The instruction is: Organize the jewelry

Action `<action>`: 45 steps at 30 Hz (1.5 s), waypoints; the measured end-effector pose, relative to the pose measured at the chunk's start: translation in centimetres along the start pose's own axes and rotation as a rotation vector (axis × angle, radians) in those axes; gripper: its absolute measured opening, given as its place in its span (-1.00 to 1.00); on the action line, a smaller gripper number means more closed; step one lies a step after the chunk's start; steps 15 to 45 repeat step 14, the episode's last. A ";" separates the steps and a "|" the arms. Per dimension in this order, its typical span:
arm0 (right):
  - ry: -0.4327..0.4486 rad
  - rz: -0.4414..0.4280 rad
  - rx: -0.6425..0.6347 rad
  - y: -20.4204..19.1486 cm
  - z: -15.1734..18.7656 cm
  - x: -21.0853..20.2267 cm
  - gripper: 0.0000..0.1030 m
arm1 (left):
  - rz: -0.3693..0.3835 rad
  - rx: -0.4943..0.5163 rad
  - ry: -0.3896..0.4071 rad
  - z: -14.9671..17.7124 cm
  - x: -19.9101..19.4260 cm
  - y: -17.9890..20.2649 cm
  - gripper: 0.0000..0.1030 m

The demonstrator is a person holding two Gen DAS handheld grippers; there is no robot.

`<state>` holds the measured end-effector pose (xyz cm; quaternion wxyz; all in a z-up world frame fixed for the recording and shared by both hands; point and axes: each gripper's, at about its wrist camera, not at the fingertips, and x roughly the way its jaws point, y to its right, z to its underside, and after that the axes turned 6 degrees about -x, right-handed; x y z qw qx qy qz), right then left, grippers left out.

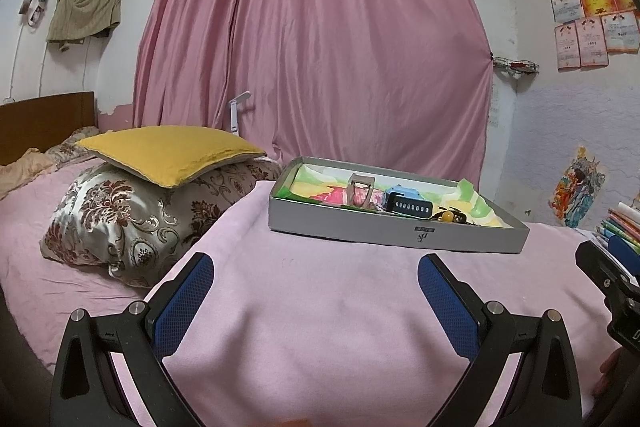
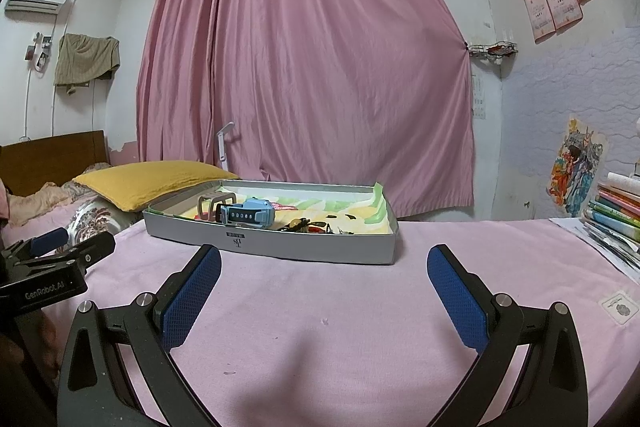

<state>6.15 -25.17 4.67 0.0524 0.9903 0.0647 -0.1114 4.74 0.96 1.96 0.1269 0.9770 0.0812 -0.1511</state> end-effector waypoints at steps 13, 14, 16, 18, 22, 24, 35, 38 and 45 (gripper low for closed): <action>0.007 -0.001 -0.004 0.0 0.1 0.0 0.97 | -0.001 0.002 0.000 0.1 0.1 -0.1 0.99; 0.007 -0.001 -0.003 0.1 0.1 0.2 0.97 | -0.002 0.002 0.001 0.1 0.1 -0.2 0.99; 0.007 -0.001 -0.003 0.1 0.1 0.2 0.97 | -0.002 0.002 0.001 0.1 0.1 -0.2 0.99; 0.007 -0.001 -0.003 0.1 0.1 0.2 0.97 | -0.002 0.002 0.001 0.1 0.1 -0.2 0.99; 0.007 -0.001 -0.003 0.1 0.1 0.2 0.97 | -0.002 0.002 0.001 0.1 0.1 -0.2 0.99; 0.007 -0.001 -0.003 0.1 0.1 0.2 0.97 | -0.002 0.002 0.001 0.1 0.1 -0.2 0.99; 0.007 -0.001 -0.003 0.1 0.1 0.2 0.97 | -0.002 0.002 0.001 0.1 0.1 -0.2 0.99; 0.007 -0.001 -0.003 0.1 0.1 0.2 0.97 | -0.002 0.002 0.001 0.1 0.1 -0.2 0.99; 0.007 -0.001 -0.003 0.1 0.1 0.2 0.97 | -0.002 0.002 0.001 0.1 0.1 -0.2 0.99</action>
